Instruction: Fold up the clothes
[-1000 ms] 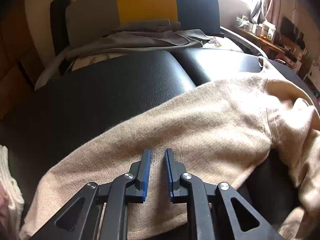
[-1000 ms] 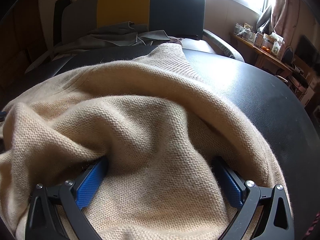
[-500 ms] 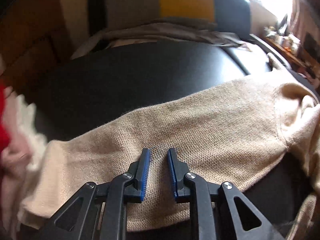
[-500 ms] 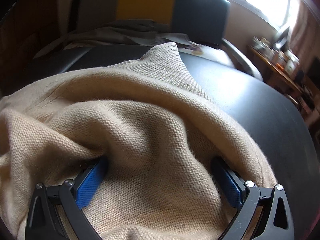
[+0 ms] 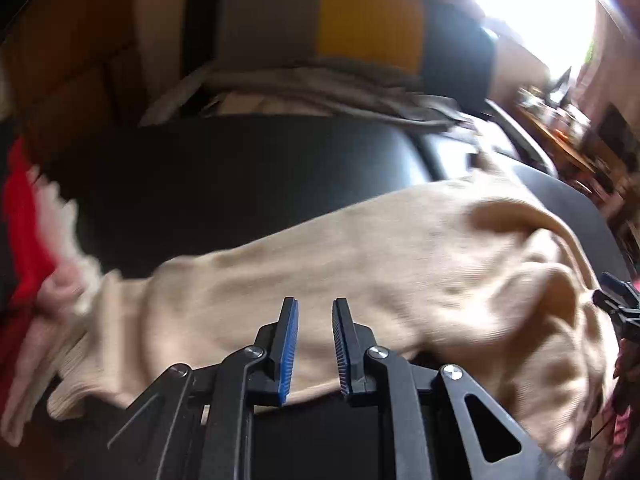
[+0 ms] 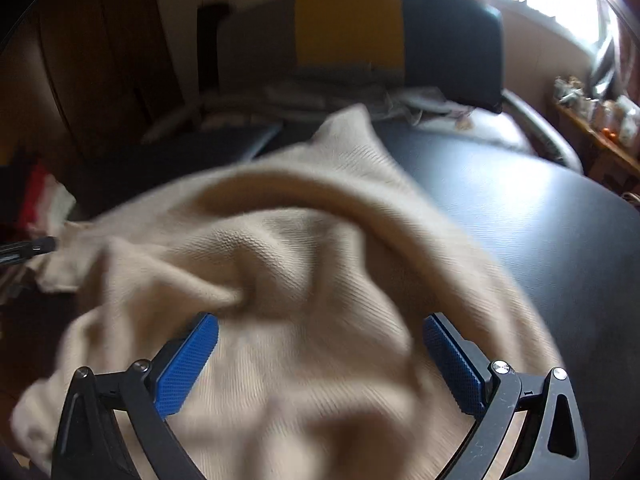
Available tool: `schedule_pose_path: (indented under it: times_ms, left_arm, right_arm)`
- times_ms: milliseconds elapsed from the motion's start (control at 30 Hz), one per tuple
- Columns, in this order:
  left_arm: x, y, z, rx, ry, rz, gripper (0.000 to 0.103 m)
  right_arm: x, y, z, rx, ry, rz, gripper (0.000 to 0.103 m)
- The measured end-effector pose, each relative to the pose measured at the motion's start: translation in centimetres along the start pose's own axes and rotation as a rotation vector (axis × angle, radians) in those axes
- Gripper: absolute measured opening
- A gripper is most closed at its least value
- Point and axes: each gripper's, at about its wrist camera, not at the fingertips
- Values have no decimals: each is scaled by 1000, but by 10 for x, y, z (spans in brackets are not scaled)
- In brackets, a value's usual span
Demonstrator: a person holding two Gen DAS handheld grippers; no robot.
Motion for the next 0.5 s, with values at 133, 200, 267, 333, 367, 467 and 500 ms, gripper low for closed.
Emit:
schedule_pose_path:
  times_ms: [133, 200, 267, 333, 367, 467, 500]
  left_arm:
    - [17, -19, -43, 68, 81, 16, 17]
    - [27, -29, -65, 106, 119, 23, 17]
    - [41, -37, -84, 153, 129, 31, 17]
    - [53, -42, -90, 165, 131, 57, 17]
    - [59, -43, -92, 165, 132, 71, 17]
    - [74, -42, -90, 187, 105, 127, 17]
    - [81, -40, -88, 198, 90, 147, 17]
  right_arm:
    - [-62, 27, -52, 40, 133, 5, 103]
    - [-82, 45, -68, 71, 104, 51, 103]
    - [-96, 63, -75, 145, -35, 96, 103]
    - [-101, 76, -76, 192, -115, 122, 103]
    - [-100, 82, -75, 205, -125, 131, 103]
    - [-82, 92, -84, 270, -125, 171, 103]
    - [-76, 91, -90, 295, -122, 178, 103]
Point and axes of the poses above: each gripper's, at about its wrist camera, not at the fingertips, and x roughly the way its jaws point, z to its left, y to its underside, and after that the axes turned 7 degrees about -z, right-handed
